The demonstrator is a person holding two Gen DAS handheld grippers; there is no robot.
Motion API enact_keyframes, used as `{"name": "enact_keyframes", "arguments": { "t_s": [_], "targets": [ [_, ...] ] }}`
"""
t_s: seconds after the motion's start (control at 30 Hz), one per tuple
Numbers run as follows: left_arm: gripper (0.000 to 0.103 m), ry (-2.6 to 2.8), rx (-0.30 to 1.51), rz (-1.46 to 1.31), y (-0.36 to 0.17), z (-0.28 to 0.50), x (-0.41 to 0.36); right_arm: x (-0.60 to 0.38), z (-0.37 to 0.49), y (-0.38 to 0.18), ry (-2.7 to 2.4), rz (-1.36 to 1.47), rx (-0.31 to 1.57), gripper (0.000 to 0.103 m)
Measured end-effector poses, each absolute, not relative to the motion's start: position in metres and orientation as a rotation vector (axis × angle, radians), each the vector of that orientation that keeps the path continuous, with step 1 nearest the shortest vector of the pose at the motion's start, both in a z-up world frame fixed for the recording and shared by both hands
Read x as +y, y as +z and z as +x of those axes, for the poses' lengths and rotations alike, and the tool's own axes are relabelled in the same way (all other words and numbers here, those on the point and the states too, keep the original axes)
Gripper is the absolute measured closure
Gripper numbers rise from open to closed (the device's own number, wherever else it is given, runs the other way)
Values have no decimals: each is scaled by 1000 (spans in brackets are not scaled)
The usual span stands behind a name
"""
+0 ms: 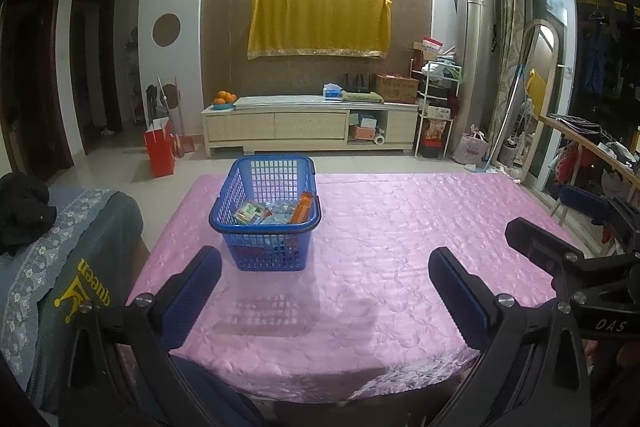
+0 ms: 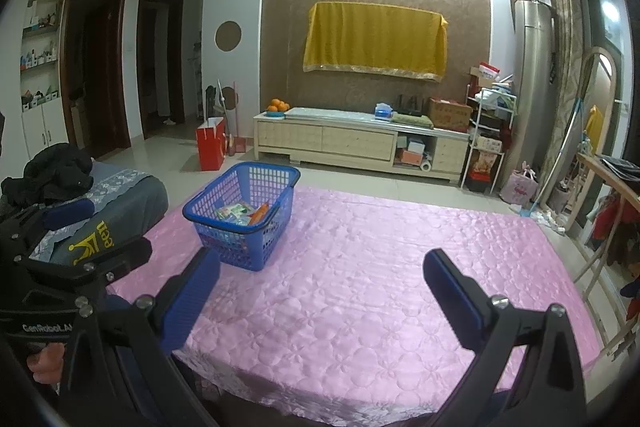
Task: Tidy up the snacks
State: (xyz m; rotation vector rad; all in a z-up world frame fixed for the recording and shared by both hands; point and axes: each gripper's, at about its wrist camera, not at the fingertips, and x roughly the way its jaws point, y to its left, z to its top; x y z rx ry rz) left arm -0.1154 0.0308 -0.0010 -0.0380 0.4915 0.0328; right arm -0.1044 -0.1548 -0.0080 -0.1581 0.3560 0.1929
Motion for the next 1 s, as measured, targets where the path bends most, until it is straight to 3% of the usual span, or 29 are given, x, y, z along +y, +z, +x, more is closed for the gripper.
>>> {"name": "enact_keyframes", "arguments": {
  "t_s": [1.0],
  "targets": [
    [0, 32, 493, -24, 0, -121, 21, -158, -107, -8, 188, -138, 357, 0]
  ]
}}
